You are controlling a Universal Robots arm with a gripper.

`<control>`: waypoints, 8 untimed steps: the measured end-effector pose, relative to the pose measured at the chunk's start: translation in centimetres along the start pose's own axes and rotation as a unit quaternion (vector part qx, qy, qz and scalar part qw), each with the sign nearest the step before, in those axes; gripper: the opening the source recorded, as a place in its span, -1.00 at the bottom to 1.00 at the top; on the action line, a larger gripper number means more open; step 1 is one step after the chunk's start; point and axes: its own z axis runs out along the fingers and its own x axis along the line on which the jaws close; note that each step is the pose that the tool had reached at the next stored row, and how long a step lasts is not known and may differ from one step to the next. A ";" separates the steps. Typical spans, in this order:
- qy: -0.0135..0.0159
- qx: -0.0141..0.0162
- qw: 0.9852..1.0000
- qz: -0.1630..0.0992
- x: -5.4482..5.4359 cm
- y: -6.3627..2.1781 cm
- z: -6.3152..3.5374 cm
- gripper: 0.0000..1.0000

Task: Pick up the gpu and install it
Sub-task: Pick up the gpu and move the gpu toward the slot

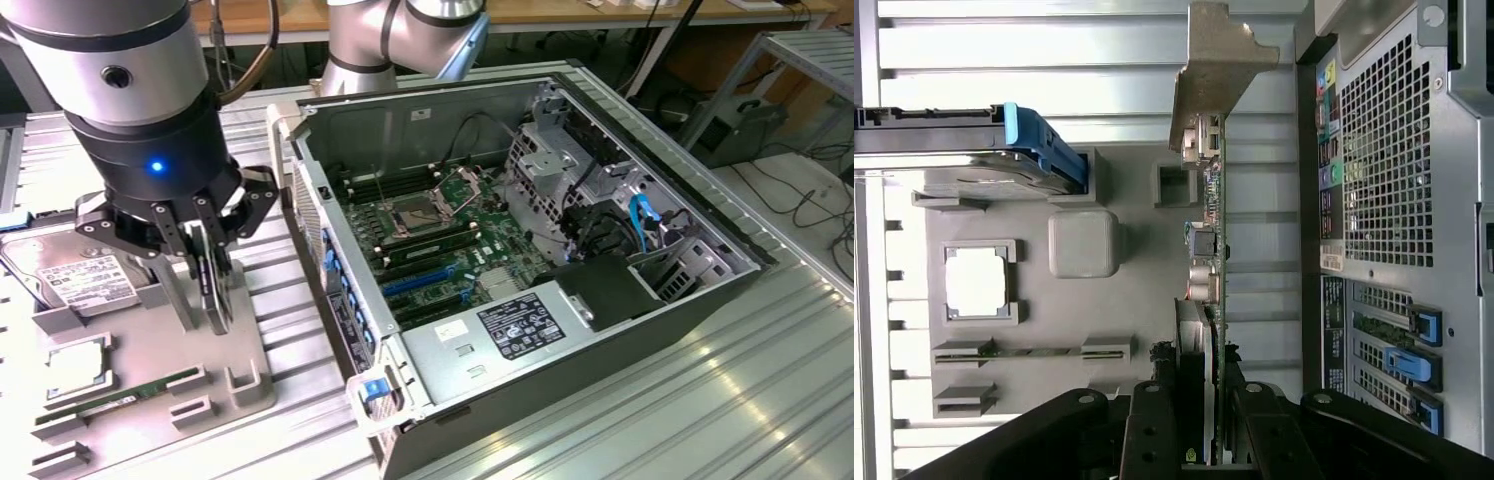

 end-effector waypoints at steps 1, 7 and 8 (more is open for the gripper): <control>0.000 0.000 1.000 0.000 0.0 0.01 -0.08 -0.46; 0.000 0.000 1.000 0.000 0.0 0.03 -0.61 -0.46; 0.000 -0.001 1.000 0.000 0.0 0.04 -0.69 -0.46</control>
